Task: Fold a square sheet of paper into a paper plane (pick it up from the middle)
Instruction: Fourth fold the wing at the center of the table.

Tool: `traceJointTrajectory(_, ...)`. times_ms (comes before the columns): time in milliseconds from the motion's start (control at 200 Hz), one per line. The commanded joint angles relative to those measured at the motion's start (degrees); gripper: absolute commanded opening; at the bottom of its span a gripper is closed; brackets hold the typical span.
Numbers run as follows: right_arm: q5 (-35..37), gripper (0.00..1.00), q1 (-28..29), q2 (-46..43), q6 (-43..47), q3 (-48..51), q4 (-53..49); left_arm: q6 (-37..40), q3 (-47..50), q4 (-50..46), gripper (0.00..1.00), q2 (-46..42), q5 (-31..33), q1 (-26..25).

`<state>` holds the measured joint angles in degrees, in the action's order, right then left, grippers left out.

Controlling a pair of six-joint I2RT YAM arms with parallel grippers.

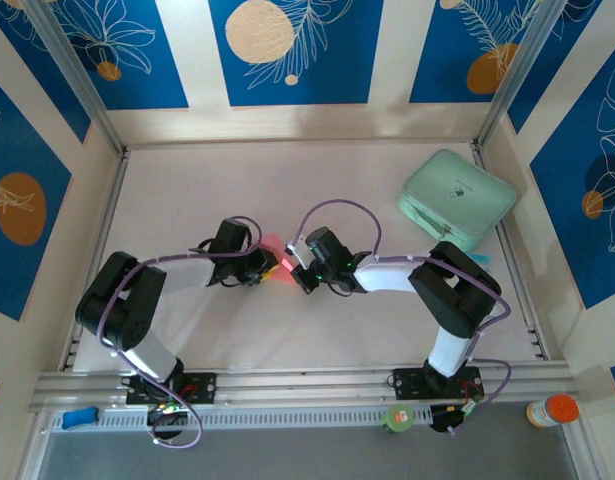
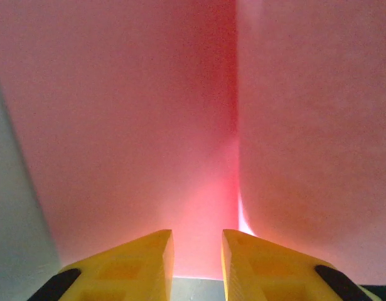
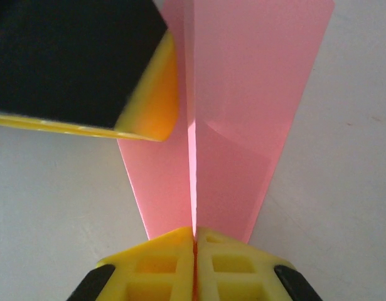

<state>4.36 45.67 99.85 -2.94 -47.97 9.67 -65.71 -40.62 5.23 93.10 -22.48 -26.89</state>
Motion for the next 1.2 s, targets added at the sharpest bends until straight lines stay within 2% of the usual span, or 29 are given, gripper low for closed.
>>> traceJointTrajectory(0,-3.4,0.08,-0.5,-0.5,0.5,0.1,0.2,0.4,-1.3,1.0,0.27,0.8,-0.3,-0.4)
traceJointTrajectory(265,-2.6,0.1,-0.4,-0.1,0.9,-0.2,-0.6,0.3,-1.0,1.2,0.29,2.7,-0.2,-0.4)
traceJointTrajectory(455,0.5,0.21,0.7,0.0,1.4,0.1,-0.7,0.1,-1.1,-0.1,0.29,3.3,0.1,-0.4)
traceJointTrajectory(770,1.3,0.24,2.3,1.4,2.3,-0.9,-1.6,0.0,-0.9,-0.8,0.29,3.4,0.4,-0.4)
traceJointTrajectory(1196,2.1,0.22,3.0,2.1,2.6,-1.2,-2.2,0.0,-0.8,-1.1,0.29,3.4,0.5,-0.4)
